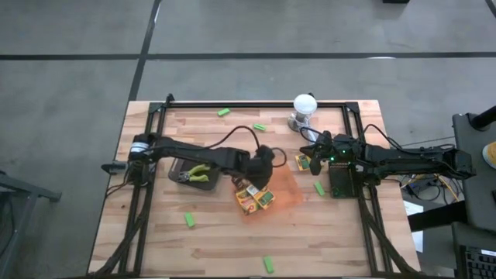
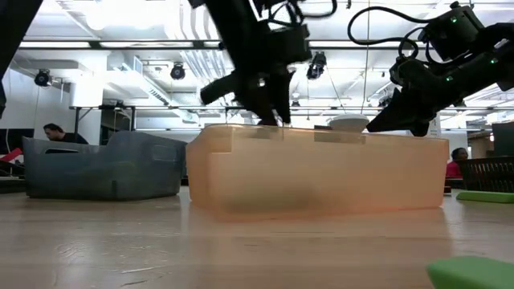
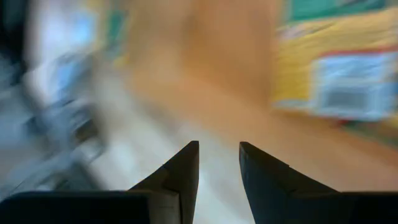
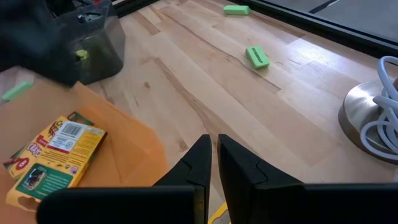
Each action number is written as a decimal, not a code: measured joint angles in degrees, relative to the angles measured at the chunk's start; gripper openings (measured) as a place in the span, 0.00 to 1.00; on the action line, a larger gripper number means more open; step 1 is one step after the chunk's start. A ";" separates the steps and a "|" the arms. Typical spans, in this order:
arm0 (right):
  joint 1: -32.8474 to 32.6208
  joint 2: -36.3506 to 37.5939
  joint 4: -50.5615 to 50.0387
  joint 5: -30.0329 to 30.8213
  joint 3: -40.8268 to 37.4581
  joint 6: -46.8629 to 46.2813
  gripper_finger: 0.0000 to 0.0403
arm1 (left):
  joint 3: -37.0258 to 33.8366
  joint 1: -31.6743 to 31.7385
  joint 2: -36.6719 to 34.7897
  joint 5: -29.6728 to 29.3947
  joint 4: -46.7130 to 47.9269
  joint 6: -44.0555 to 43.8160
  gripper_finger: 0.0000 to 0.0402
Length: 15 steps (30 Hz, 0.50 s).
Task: Pick & Place School Supplies
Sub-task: Put the crayon box into the orange bin
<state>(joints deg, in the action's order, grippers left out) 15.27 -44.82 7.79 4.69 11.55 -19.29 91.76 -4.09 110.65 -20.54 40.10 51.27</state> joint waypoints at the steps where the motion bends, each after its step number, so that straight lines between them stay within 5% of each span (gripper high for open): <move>1: 0.00 0.00 0.00 0.00 0.00 0.00 0.07 | 1.07 0.21 0.00 -2.64 0.01 0.15 0.30; 5: 0.00 0.00 0.00 0.00 0.00 -0.03 0.07 | 6.49 1.77 -0.19 -6.62 -0.03 -4.73 0.30; 9: 0.00 0.00 0.00 -0.02 0.00 -0.22 0.07 | 12.30 4.18 -0.87 -5.37 -0.10 -19.82 0.30; 15: 0.00 0.00 -0.01 0.00 0.00 -2.68 0.07 | 17.90 9.15 -2.29 12.86 -0.22 -38.28 0.30</move>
<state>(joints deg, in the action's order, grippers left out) 15.27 -44.82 7.78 4.69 11.55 -21.97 109.66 5.05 108.36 -7.67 39.88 12.99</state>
